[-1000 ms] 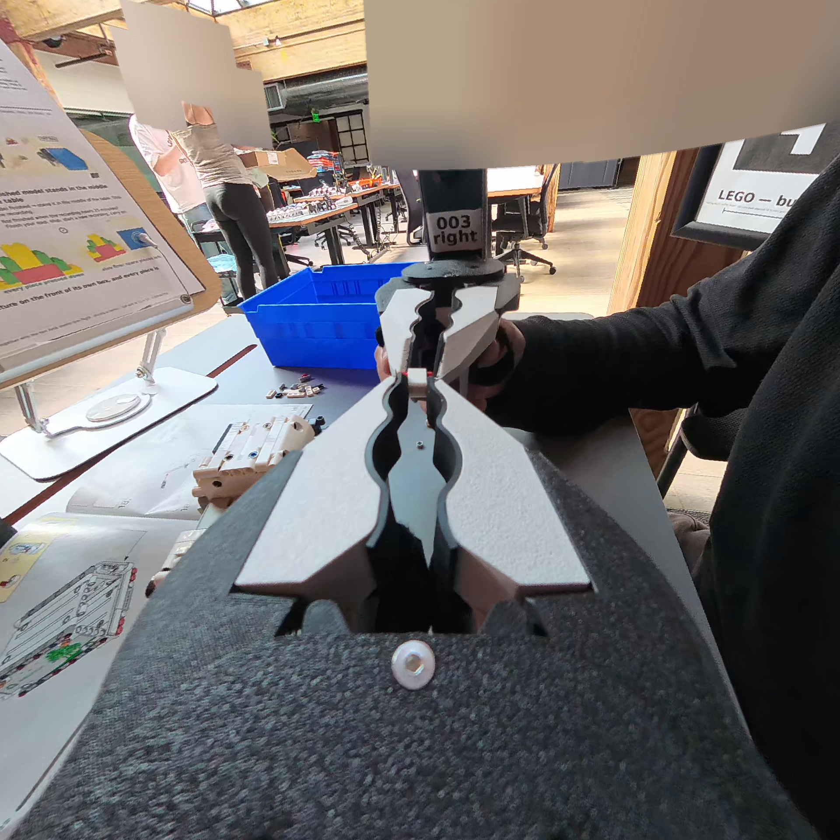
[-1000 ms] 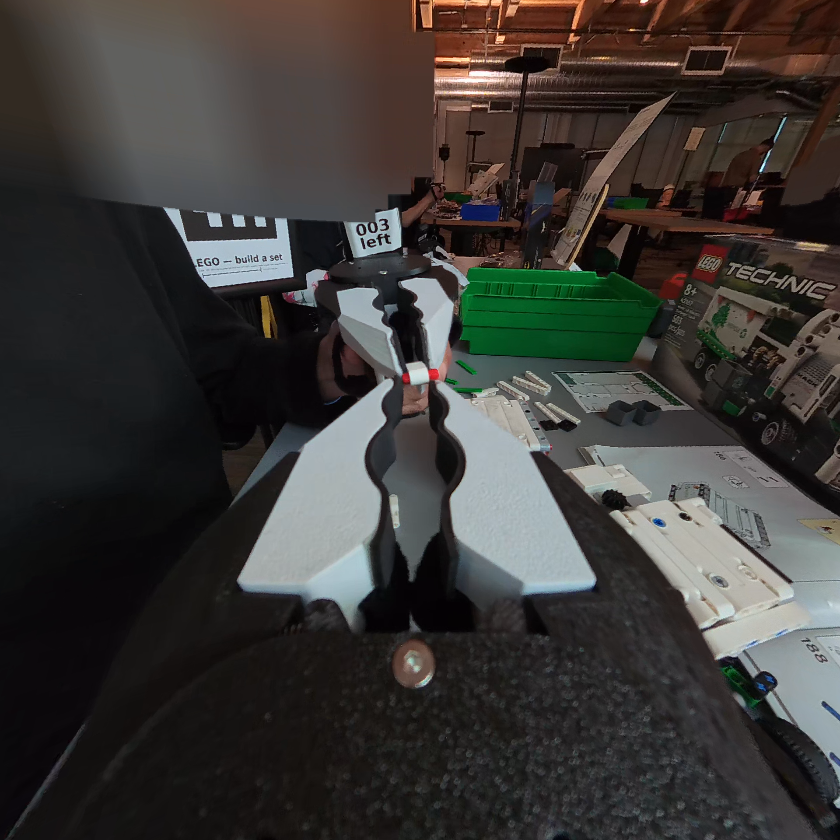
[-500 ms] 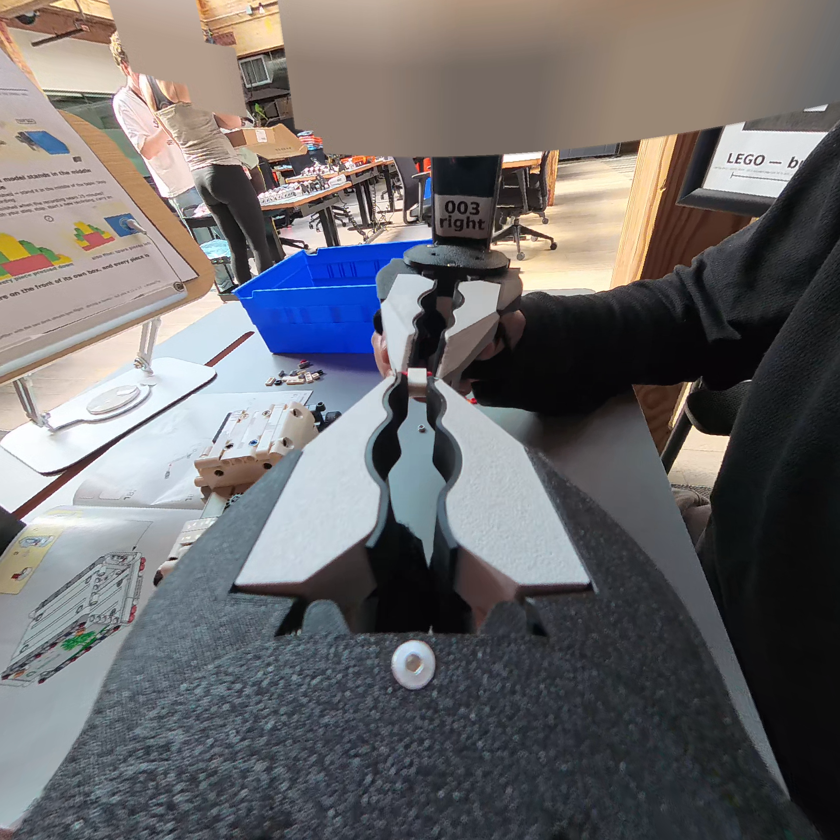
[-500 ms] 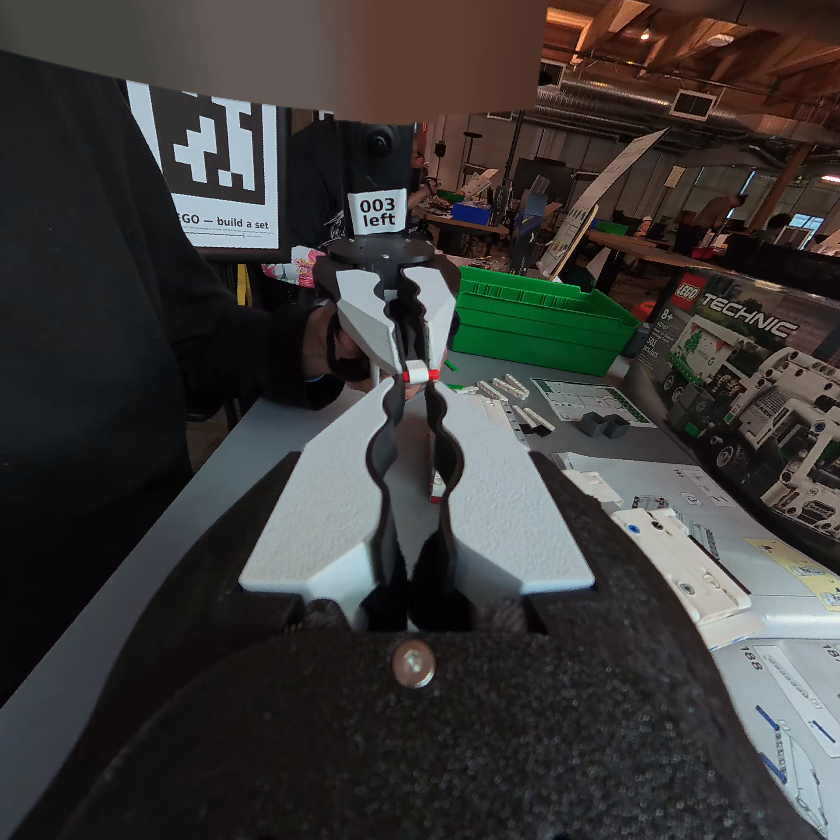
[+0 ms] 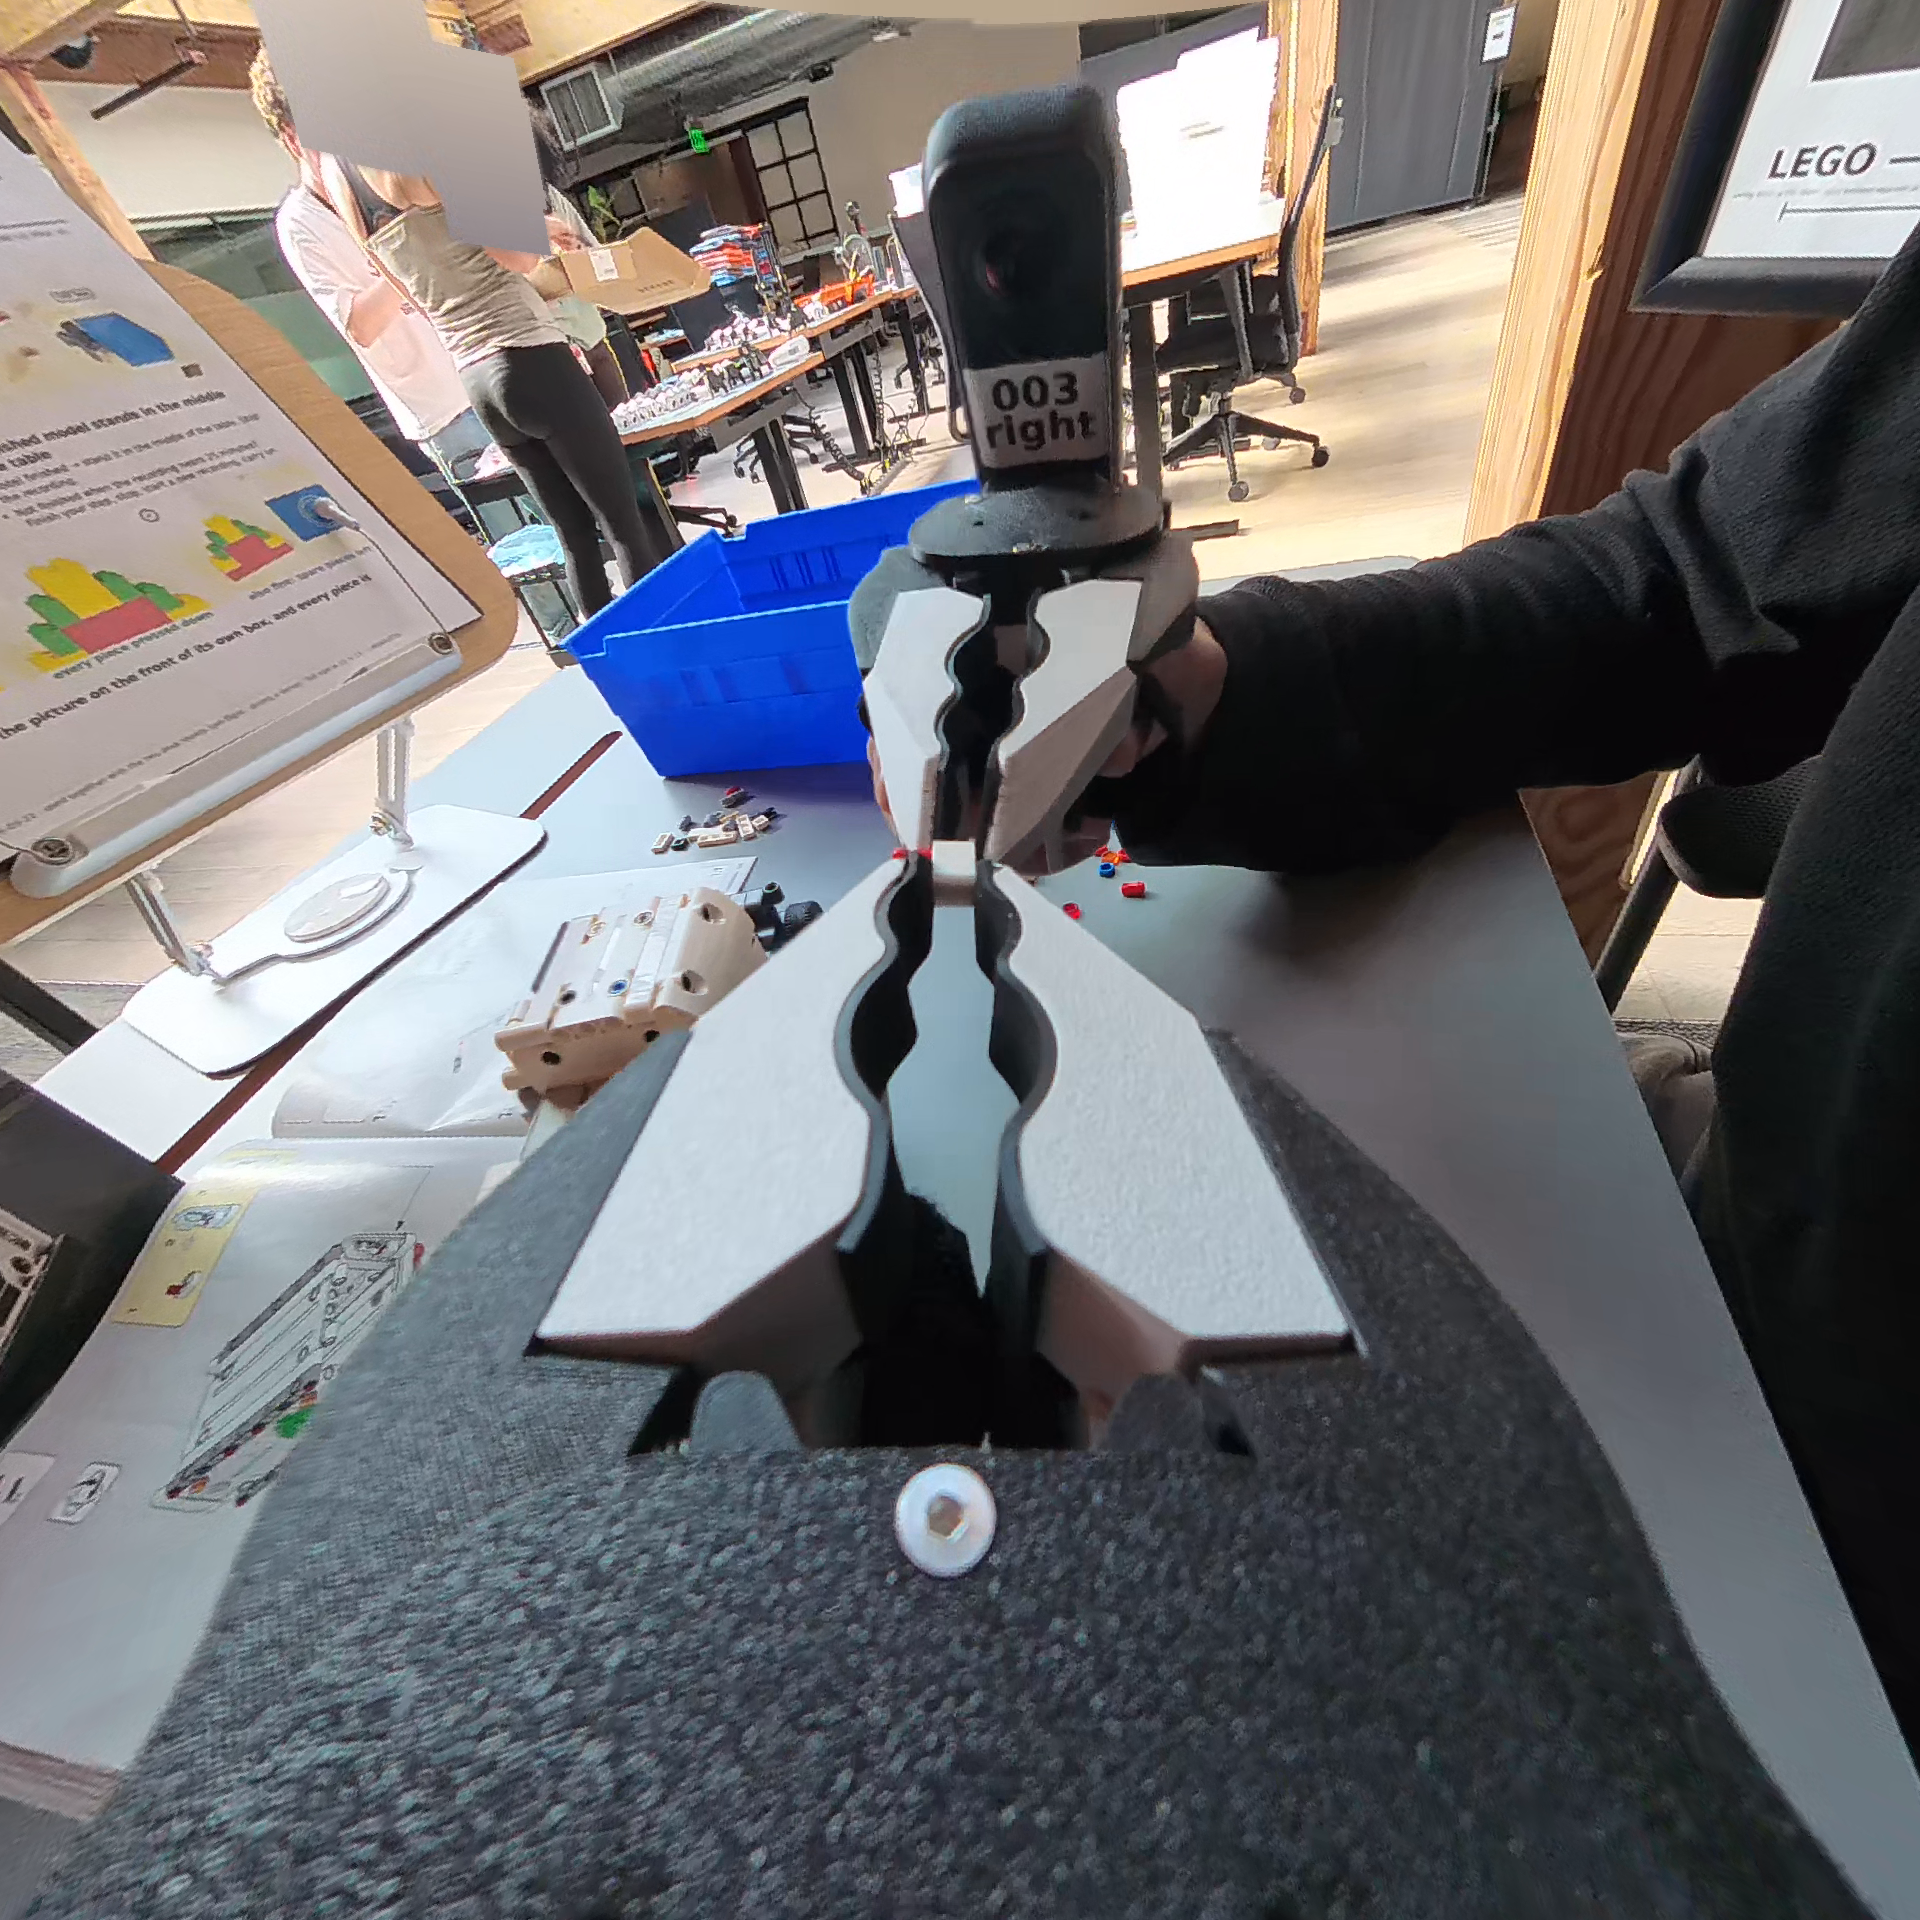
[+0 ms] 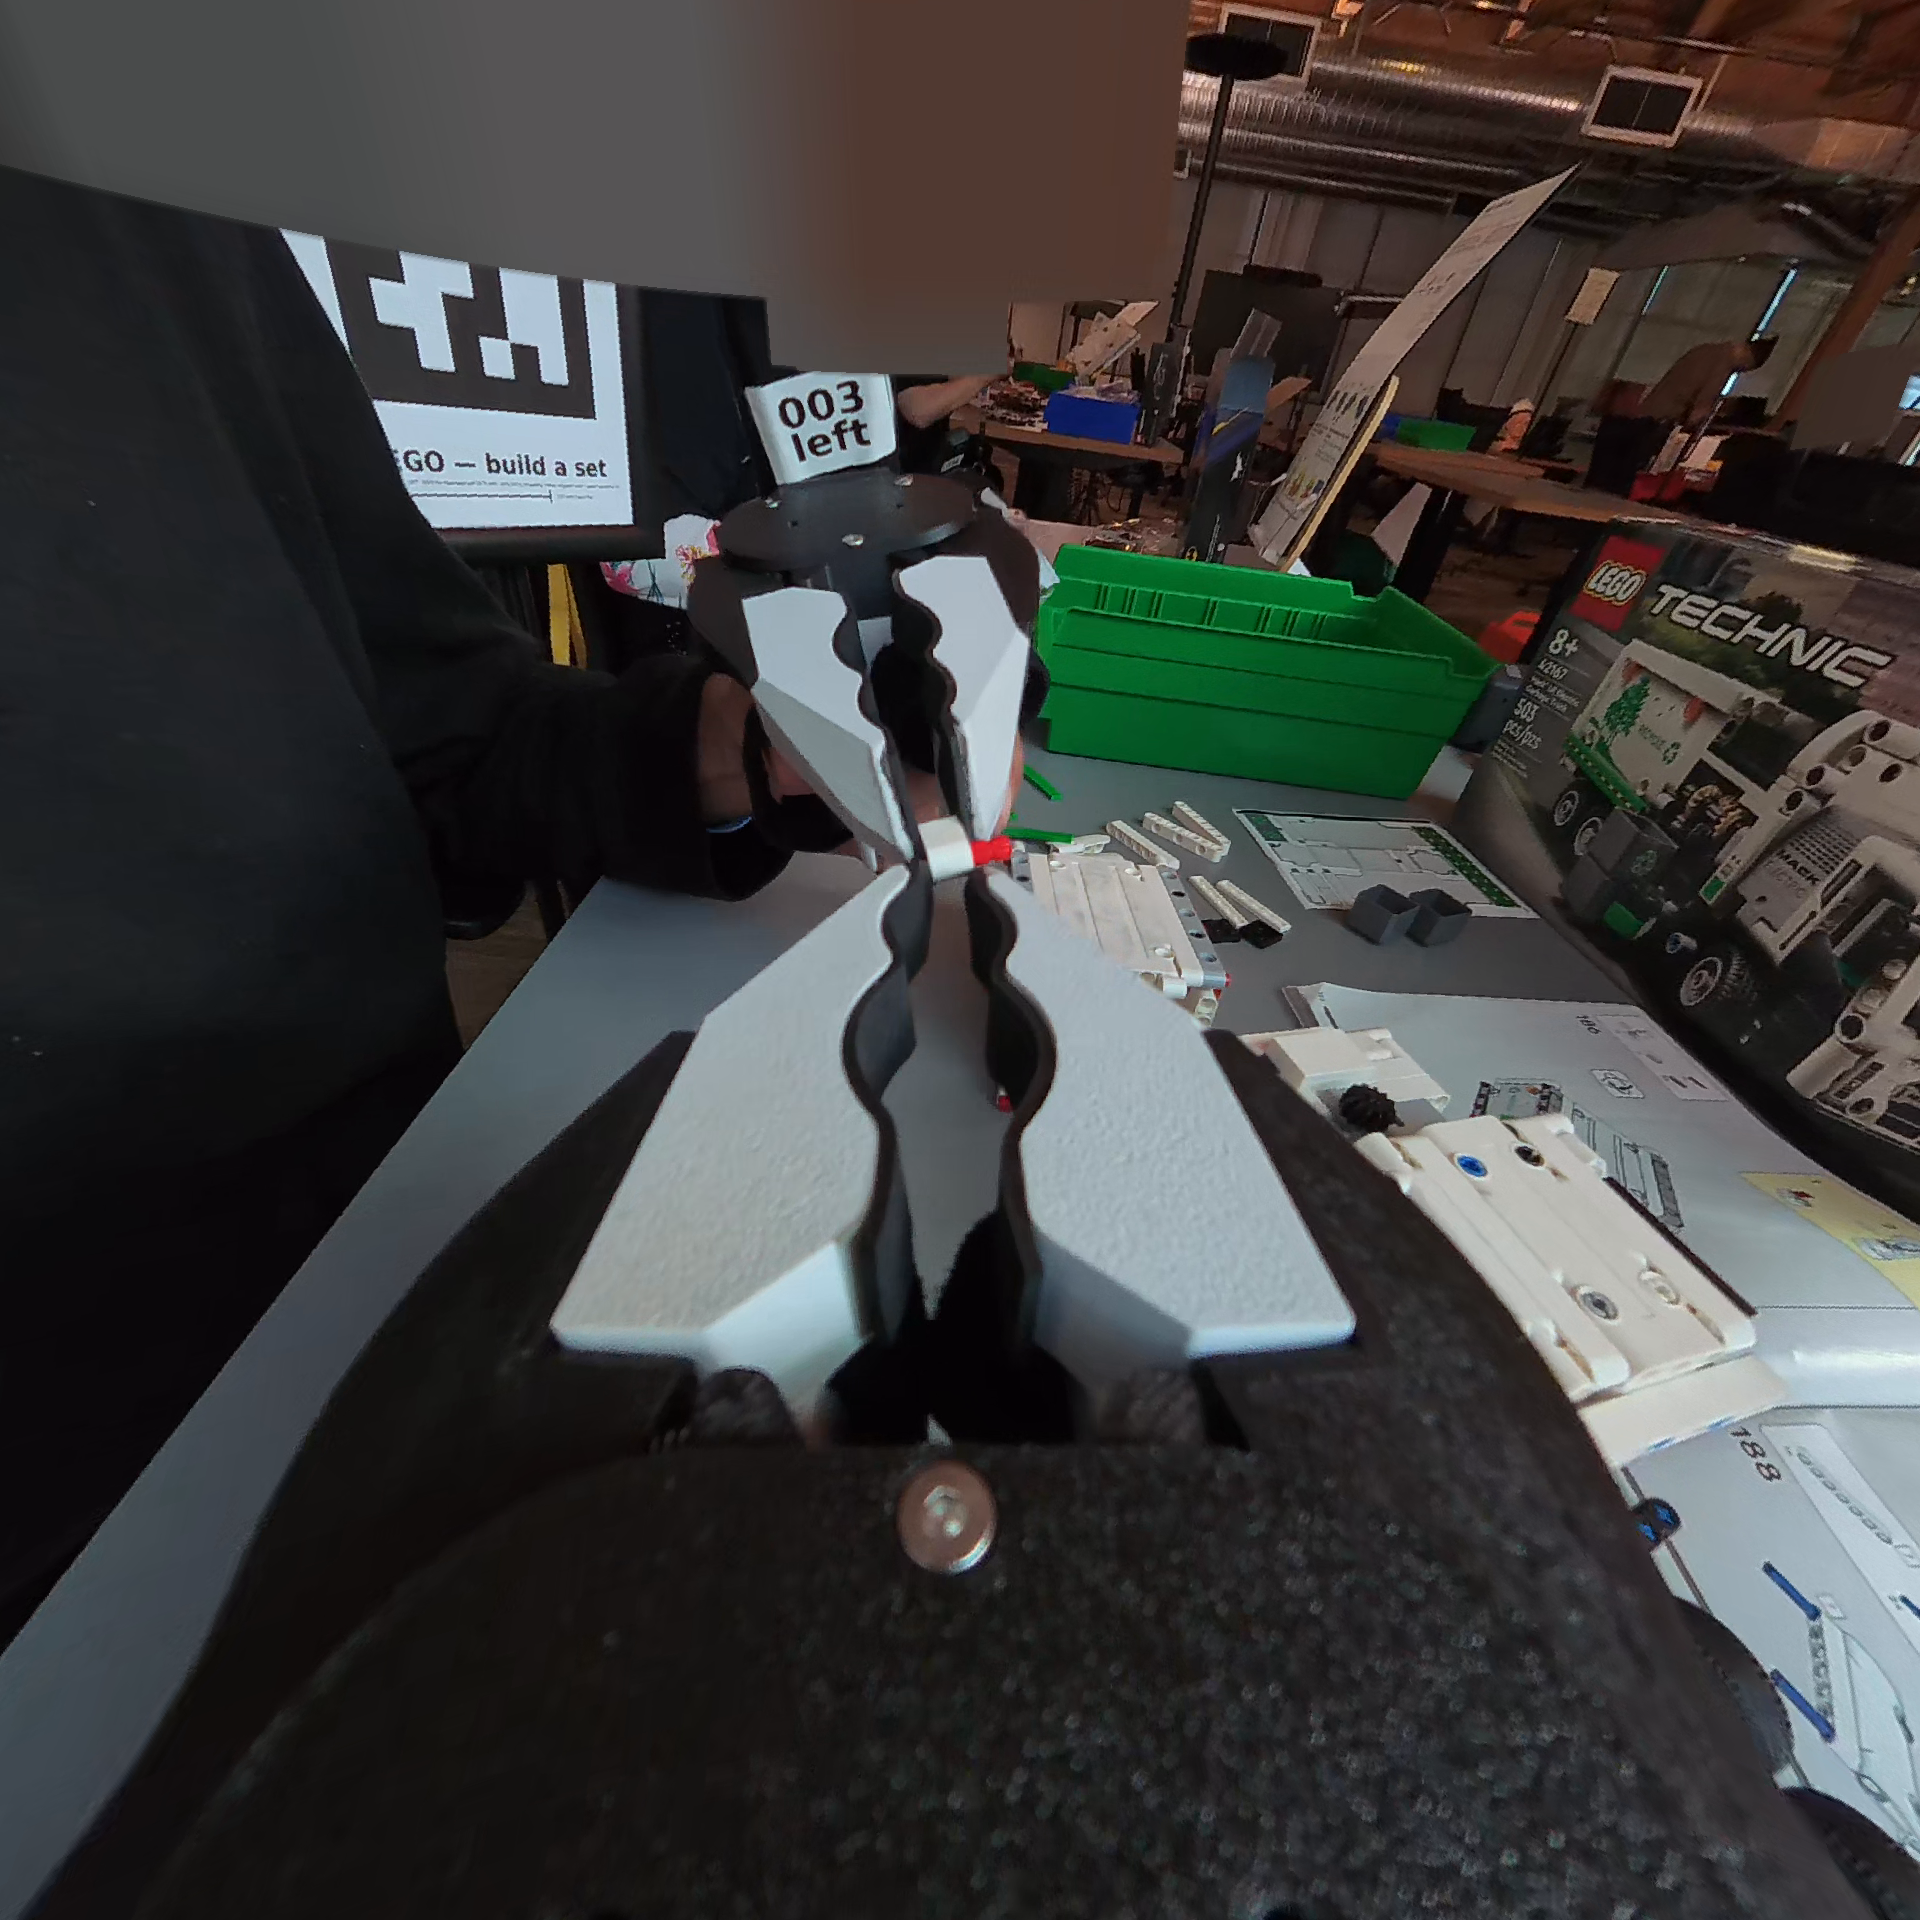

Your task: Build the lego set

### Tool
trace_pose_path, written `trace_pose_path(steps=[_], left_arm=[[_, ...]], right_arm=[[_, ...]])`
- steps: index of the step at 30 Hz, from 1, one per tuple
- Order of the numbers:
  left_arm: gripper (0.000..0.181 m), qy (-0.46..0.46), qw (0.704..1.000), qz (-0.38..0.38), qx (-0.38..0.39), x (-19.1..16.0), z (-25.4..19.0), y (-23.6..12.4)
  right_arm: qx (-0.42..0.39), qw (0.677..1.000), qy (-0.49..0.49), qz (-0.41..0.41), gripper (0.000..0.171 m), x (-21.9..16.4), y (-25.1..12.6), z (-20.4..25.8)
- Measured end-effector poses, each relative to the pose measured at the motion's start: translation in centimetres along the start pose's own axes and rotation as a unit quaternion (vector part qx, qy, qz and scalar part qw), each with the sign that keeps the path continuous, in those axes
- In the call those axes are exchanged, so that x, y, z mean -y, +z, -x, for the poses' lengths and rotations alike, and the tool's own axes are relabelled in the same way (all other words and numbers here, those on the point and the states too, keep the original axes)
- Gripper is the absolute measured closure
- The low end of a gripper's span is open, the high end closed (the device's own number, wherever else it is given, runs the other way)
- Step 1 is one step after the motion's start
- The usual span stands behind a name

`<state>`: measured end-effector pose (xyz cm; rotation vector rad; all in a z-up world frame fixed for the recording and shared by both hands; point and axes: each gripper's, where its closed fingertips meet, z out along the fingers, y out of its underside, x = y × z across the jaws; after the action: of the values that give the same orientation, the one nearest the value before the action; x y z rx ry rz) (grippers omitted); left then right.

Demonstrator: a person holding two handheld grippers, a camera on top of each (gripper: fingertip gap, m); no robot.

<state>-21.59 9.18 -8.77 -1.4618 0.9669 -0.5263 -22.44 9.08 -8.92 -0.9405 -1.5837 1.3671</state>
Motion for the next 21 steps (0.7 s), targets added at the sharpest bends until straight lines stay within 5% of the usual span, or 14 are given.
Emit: trace_pose_path(steps=[6, 12, 16, 21], left_arm=[[0.177, 0.114, 0.991, -0.005, 0.071, 0.4, 0.7, -0.4], [0.176, 0.239, 0.964, 0.014, 0.113, 0.0, 0.2, 0.2], [0.176, 0.258, 0.959, 0.016, 0.117, -0.1, 0.0, 0.4], [0.176, 0.246, 0.96, 0.03, 0.133, -0.5, 0.6, 0.5]], right_arm=[[0.024, 0.993, 0.117, -0.002, 0.157, -0.1, -0.3, -0.4], [0.133, 0.942, 0.307, -0.037, 0.146, 0.7, -0.4, 0.3], [0.134, 0.939, 0.314, -0.033, 0.164, 0.4, -0.2, 0.5], [0.102, 0.951, 0.292, -0.017, 0.165, 0.0, -0.1, -0.1]])
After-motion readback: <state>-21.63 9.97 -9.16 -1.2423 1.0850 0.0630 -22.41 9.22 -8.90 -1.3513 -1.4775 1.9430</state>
